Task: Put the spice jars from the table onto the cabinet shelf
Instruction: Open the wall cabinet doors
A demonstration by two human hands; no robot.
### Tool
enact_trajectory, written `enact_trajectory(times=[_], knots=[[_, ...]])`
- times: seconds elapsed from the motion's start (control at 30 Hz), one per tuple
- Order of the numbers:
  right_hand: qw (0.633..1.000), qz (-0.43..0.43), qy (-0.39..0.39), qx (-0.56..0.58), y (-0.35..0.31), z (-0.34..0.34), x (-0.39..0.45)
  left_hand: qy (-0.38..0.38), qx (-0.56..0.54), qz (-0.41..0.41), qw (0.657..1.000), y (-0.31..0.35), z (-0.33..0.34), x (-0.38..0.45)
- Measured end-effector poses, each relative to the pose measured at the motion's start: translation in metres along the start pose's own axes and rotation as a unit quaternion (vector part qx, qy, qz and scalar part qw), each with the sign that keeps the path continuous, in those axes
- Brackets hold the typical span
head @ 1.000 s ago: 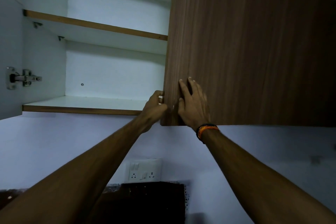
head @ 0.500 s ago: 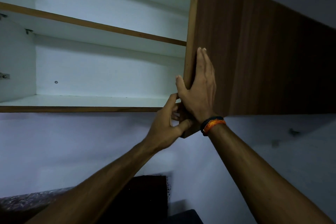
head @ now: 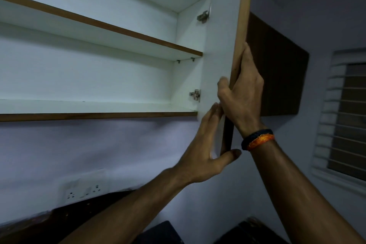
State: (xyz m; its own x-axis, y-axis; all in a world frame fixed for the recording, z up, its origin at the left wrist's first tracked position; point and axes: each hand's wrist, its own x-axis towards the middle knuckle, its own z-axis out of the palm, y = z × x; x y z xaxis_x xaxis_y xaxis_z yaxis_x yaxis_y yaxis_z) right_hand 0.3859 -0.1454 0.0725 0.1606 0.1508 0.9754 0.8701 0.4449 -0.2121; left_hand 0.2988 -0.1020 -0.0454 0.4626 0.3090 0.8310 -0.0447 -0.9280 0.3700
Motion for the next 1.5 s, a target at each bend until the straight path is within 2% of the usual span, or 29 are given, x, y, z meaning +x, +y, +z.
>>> enact_trajectory(times=[0.2, 0.4, 0.53, 0.6, 0.7, 1.03, 1.37, 1.5], knots=[[0.998, 0.021, -0.004, -0.051, 0.036, -0.046, 0.006, -0.035, 0.032, 0.049, 0.998, -0.008, 0.055, 0.022], [0.986, 0.005, 0.05, -0.158, 0.069, -0.069, 0.004, -0.046, 0.06, 0.1, 0.992, -0.025, 0.086, 0.044], [0.94, -0.06, 0.046, -0.333, 0.1, -0.077, 0.004, -0.058, 0.109, 0.118, 0.985, -0.034, 0.11, 0.059], [0.903, -0.088, 0.018, -0.42, 0.118, -0.083, 0.004, -0.06, 0.12, 0.105, 0.985, -0.036, 0.123, 0.065], [0.866, -0.11, -0.042, -0.485, 0.14, -0.094, 0.003, -0.067, 0.136, 0.086, 0.985, -0.037, 0.142, 0.073], [0.808, 0.011, -0.21, -0.55, 0.186, -0.118, -0.015, -0.187, 0.212, 0.055, 0.958, -0.05, 0.184, 0.092], [0.808, 0.016, -0.188, -0.557, 0.188, -0.104, -0.017, -0.207, 0.222, 0.074, 0.95, -0.06, 0.18, 0.091], [0.823, 0.024, -0.162, -0.544, 0.174, -0.086, -0.018, -0.216, 0.29, 0.093, 0.928, -0.067, 0.162, 0.089]])
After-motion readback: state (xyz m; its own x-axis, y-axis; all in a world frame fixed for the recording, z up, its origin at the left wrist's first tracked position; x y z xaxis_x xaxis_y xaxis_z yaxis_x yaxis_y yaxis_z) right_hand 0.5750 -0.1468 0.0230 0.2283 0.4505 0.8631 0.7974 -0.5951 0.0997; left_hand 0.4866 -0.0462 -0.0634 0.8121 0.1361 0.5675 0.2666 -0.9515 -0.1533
